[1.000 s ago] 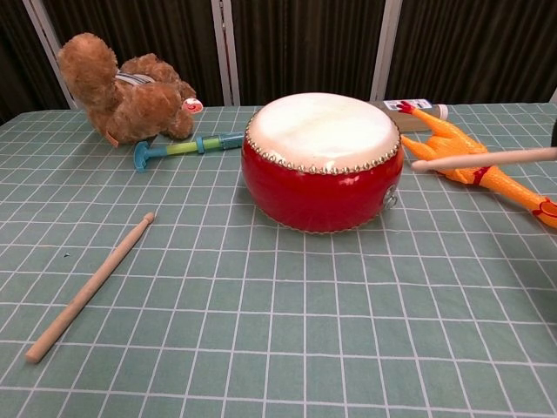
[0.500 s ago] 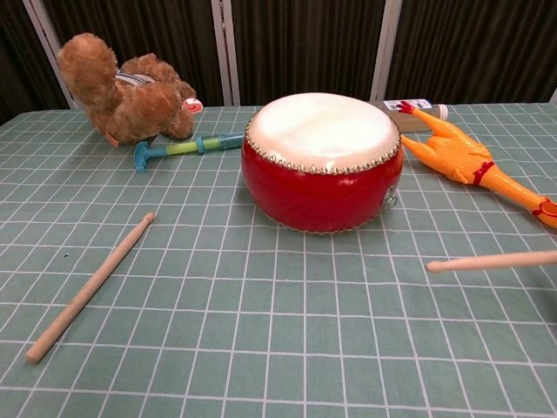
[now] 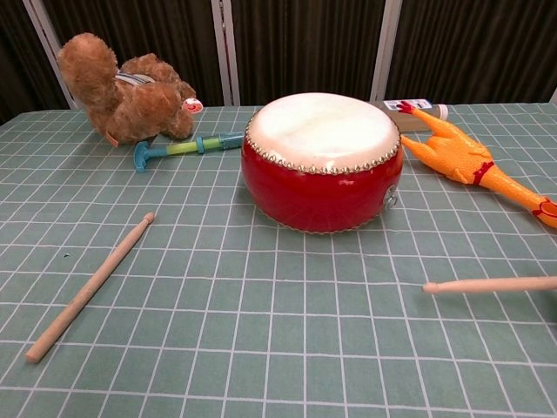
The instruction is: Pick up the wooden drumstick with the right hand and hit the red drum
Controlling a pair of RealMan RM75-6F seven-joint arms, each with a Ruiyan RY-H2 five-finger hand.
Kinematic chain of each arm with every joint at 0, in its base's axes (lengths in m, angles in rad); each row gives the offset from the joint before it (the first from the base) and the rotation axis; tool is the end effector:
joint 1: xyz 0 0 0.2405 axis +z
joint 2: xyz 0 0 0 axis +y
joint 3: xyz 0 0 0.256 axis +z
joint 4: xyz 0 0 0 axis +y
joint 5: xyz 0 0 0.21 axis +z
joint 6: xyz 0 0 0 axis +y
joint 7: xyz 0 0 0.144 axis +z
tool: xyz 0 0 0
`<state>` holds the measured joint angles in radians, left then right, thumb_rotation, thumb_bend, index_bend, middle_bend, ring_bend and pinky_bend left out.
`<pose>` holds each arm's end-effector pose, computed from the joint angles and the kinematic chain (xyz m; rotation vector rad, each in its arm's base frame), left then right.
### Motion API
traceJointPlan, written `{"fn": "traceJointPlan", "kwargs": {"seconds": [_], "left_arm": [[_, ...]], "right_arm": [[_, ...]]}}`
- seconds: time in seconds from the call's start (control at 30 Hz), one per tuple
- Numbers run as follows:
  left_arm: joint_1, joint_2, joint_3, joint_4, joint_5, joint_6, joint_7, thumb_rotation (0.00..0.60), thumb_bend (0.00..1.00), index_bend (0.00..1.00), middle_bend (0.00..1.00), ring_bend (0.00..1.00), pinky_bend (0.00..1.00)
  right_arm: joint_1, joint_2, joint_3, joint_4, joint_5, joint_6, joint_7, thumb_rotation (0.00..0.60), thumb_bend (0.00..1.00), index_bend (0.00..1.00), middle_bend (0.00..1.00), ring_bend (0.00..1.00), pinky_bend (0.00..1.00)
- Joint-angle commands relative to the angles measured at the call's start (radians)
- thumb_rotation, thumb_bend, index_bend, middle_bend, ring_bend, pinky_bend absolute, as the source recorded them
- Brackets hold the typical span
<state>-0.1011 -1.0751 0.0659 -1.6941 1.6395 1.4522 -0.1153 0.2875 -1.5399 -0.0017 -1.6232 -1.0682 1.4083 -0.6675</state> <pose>-0.2885 0.1575 0.1394 -1.5395 -1.0770 -0.9974 -0.2710 -0.2096 0.0135 1.4962 -0.9524 0.5171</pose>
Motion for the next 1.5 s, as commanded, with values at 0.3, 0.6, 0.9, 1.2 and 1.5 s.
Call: {"fn": "traceJointPlan", "kwargs": {"seconds": [0.3, 0.6, 0.9, 1.2, 1.5], "left_arm": [[0.002, 0.000, 0.000, 0.000, 0.001, 0.004, 0.001, 0.600, 0.00, 0.00, 0.00, 0.00, 0.00], [0.002, -0.001, -0.001, 0.000, -0.001, 0.004, 0.003, 0.600, 0.00, 0.00, 0.00, 0.00, 0.00], [0.003, -0.005, -0.004, 0.002, -0.005, 0.006, 0.011, 0.600, 0.00, 0.00, 0.00, 0.00, 0.00], [0.004, -0.011, -0.012, 0.027, 0.006, 0.023, 0.043, 0.600, 0.00, 0.00, 0.00, 0.00, 0.00], [0.010, -0.025, -0.026, 0.041, -0.008, 0.040, 0.076, 0.600, 0.00, 0.00, 0.00, 0.00, 0.00]], "right_arm": [[0.011, 0.025, 0.009, -0.064, 0.087, -0.034, -0.134, 0.600, 0.43, 0.18, 0.86, 0.83, 0.72], [0.014, 0.079, 0.039, -0.145, 0.059, 0.003, -0.137, 0.600, 0.40, 0.08, 0.73, 0.70, 0.55], [-0.033, 0.178, 0.046, -0.158, -0.179, 0.077, 0.169, 0.600, 0.40, 0.00, 0.26, 0.25, 0.25], [-0.097, 0.338, -0.035, -0.160, -0.380, 0.128, 0.357, 0.600, 0.37, 0.00, 0.01, 0.01, 0.06], [-0.154, 0.370, -0.066, -0.025, -0.515, 0.224, 0.431, 0.600, 0.36, 0.00, 0.01, 0.00, 0.02]]}}
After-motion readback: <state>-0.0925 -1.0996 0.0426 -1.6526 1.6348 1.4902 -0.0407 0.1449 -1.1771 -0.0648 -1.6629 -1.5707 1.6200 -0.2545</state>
